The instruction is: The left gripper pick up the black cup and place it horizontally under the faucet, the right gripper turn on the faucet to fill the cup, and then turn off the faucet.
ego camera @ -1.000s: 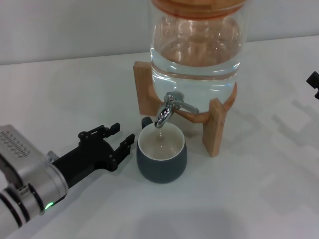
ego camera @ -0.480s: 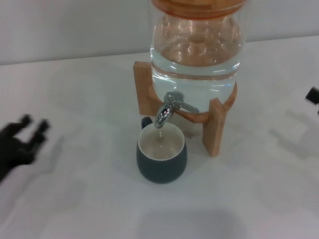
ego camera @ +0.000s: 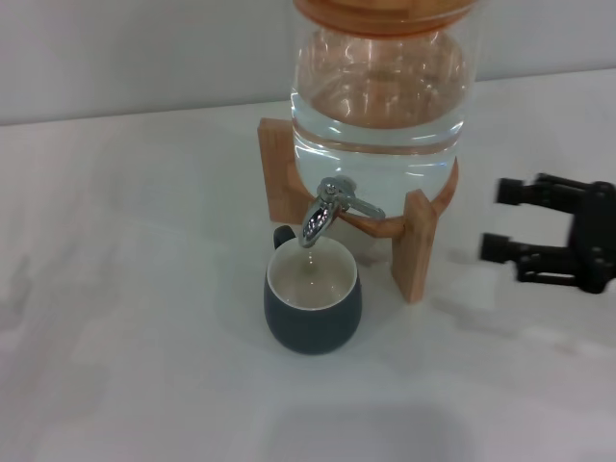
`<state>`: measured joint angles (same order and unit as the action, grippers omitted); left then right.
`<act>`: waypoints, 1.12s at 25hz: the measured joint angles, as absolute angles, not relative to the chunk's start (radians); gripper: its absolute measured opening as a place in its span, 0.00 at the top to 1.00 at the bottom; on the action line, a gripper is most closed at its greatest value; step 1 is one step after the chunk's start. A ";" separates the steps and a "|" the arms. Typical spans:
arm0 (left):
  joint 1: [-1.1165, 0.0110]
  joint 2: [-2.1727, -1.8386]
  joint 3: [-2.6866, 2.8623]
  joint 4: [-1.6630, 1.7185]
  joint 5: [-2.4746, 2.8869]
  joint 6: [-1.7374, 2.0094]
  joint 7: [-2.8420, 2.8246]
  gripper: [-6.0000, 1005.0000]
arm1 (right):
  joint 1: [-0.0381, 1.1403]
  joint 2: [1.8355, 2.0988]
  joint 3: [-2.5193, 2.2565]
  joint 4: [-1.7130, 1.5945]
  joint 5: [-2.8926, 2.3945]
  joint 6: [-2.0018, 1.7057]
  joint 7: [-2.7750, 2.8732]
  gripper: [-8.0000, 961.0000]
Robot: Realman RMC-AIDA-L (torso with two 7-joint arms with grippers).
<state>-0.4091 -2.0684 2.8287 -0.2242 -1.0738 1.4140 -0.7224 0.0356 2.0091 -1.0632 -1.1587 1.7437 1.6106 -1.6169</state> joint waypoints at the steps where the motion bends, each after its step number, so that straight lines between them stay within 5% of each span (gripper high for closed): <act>1: -0.408 -2.068 2.829 -0.224 -1.076 1.413 -0.723 0.54 | 0.034 2.009 -1.092 -1.200 1.732 1.589 -1.583 0.14; 28: -0.390 -2.075 2.836 -0.227 -1.084 1.410 -0.719 0.54 | 0.053 2.008 -1.369 -1.471 1.545 1.285 -1.236 0.14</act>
<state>-0.3902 -2.0753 2.8362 -0.2271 -1.0844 1.4096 -0.7188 0.0529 2.0078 -1.3695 -1.4713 1.5446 1.2851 -1.2365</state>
